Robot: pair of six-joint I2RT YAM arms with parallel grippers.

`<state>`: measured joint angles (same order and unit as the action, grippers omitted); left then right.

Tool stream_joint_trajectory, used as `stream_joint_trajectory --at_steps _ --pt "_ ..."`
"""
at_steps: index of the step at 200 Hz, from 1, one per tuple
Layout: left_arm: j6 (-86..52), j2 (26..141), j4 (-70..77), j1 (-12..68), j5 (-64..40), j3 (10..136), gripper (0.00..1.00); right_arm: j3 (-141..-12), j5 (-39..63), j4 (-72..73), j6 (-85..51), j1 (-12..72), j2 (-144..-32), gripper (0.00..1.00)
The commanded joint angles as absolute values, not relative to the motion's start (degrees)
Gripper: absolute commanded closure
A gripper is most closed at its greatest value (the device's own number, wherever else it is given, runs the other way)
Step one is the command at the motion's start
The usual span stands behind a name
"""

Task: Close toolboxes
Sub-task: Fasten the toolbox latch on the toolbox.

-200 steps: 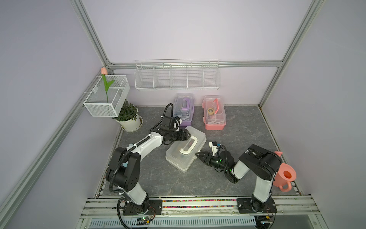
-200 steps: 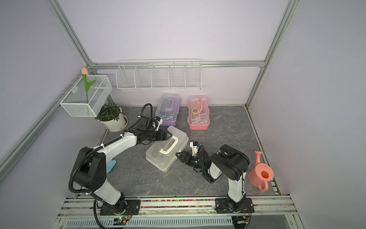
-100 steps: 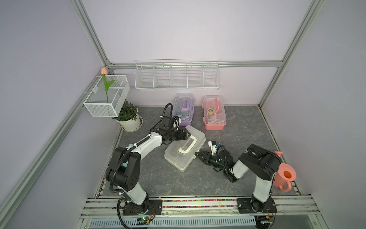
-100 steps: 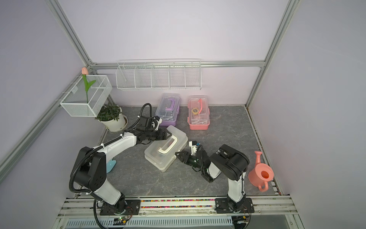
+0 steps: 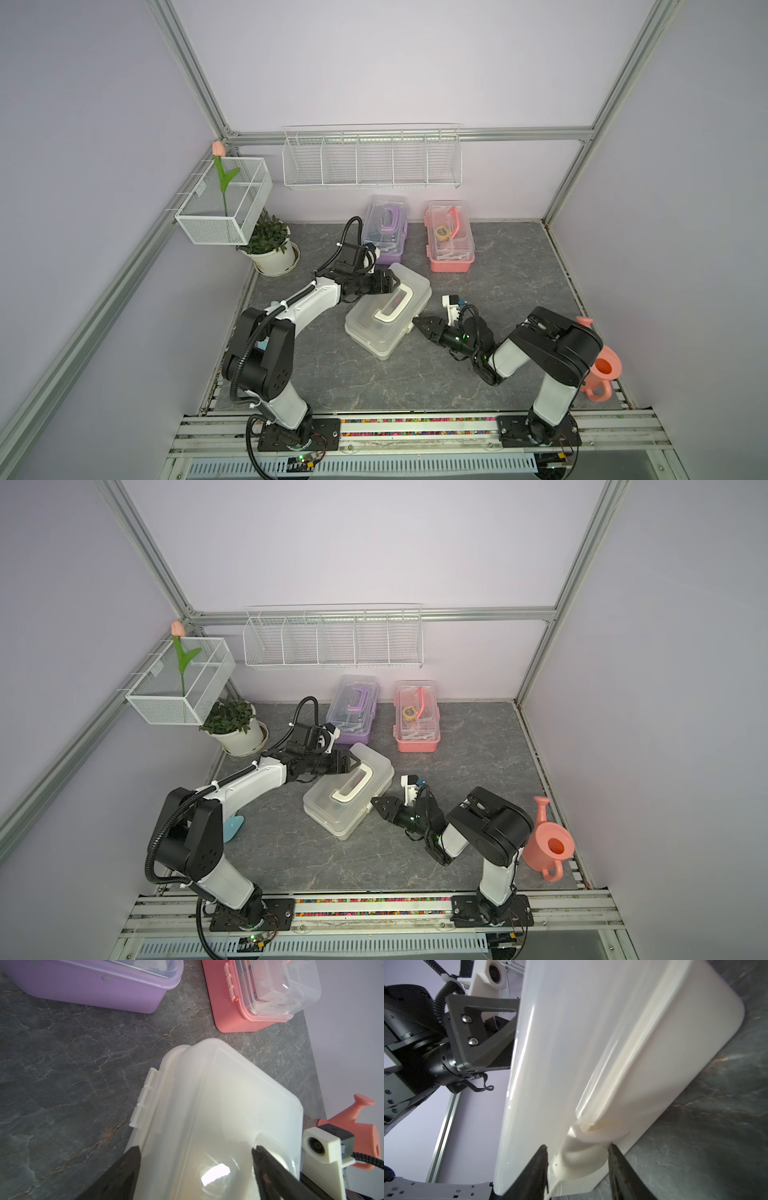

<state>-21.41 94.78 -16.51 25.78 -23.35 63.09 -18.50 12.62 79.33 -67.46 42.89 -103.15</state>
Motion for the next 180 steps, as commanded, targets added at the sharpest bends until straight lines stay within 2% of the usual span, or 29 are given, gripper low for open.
stream_joint_trajectory --at_steps 1,37,103,160,180 --pt "-23.64 97.84 -22.47 27.36 -26.24 61.16 0.15 -18.25 11.72 82.00 -66.71 42.69 -101.44 0.47" --pt "-23.38 97.55 -23.11 27.36 -25.93 61.91 0.15 -17.29 13.22 79.22 -56.82 42.52 -98.30 0.45" --pt "-23.57 97.66 -23.27 27.35 -25.70 62.58 0.15 -19.68 15.66 45.87 -29.64 42.67 -84.42 0.35" --pt "-23.51 98.22 -23.48 27.38 -25.92 63.10 0.15 -28.44 14.59 21.69 -15.23 43.27 -82.33 0.24" --pt "-23.69 98.28 -23.58 27.38 -25.88 63.11 0.15 -28.93 13.17 19.25 -10.97 43.39 -81.16 0.23"
